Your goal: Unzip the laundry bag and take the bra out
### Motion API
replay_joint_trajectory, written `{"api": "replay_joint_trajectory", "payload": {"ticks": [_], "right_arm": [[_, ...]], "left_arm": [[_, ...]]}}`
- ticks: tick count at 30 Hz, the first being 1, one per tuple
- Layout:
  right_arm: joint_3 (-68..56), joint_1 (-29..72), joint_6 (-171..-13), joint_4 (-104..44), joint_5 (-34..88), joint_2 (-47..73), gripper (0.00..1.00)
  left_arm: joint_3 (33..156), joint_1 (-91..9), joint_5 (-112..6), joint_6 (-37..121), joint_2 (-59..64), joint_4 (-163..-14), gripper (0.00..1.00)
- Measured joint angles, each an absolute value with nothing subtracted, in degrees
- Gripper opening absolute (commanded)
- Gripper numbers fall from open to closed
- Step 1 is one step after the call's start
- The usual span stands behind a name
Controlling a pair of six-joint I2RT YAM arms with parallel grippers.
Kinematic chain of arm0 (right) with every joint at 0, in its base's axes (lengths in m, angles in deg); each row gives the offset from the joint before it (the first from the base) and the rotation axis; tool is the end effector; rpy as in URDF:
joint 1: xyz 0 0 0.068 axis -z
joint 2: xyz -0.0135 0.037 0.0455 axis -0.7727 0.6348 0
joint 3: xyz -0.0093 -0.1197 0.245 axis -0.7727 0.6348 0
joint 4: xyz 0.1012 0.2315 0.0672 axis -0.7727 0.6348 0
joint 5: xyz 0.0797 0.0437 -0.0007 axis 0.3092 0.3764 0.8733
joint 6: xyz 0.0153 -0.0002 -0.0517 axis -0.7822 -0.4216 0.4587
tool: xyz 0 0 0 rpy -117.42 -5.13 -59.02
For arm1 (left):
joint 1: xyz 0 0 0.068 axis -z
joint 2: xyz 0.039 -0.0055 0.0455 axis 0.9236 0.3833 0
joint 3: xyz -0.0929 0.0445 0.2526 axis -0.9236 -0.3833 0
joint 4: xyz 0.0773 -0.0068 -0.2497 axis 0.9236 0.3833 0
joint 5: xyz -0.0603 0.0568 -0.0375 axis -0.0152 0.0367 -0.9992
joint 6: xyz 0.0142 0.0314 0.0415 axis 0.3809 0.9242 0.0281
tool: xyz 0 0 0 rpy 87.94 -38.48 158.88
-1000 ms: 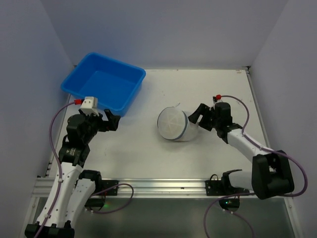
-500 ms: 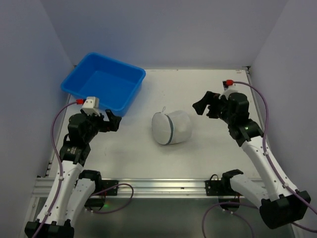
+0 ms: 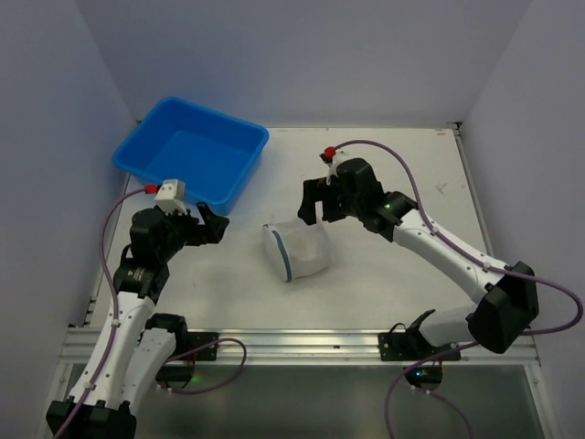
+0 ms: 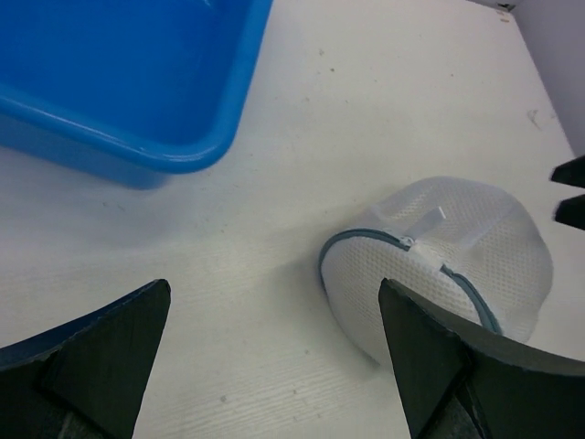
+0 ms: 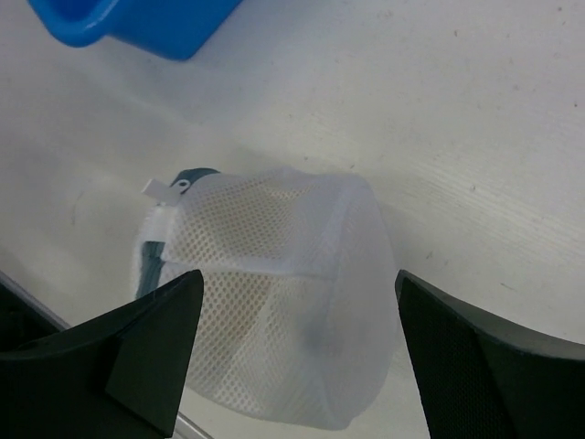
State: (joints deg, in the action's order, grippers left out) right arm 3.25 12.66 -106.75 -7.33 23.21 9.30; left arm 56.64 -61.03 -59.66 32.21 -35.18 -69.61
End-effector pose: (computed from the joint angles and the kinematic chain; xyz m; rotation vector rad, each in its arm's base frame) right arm 0.2390 0.1892 0.3221 -0.3549 2.2177 0.6483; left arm 0.1595 -0.0270 0.2809 -0.0733 1.9624 -0.5644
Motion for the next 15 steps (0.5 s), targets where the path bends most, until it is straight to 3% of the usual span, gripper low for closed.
{"api": "replay_joint_trajectory", "payload": {"ticks": [4,7,8,15], "right_arm": [[3.6,12.14,-108.17,-6.85,17.53,13.47,0.8],[5.65,12.79,-109.94,-7.05,14.21,15.0,0.59],[6.9,13.17,-110.75,-7.33,13.64,15.07,0.44],[20.95,19.22,-116.3,-13.19,13.53,11.03,0.0]], "left_arm": [[54.13,-60.74,-64.31,24.69,-34.11,-69.63,1.0],[53.02,-59.36,-65.54,19.18,-35.31,-69.35,1.0],[52.93,-58.69,-65.65,17.56,-36.12,-69.46,1.0],[51.81,-52.65,-65.38,8.56,-36.12,-74.27,1.0]]}}
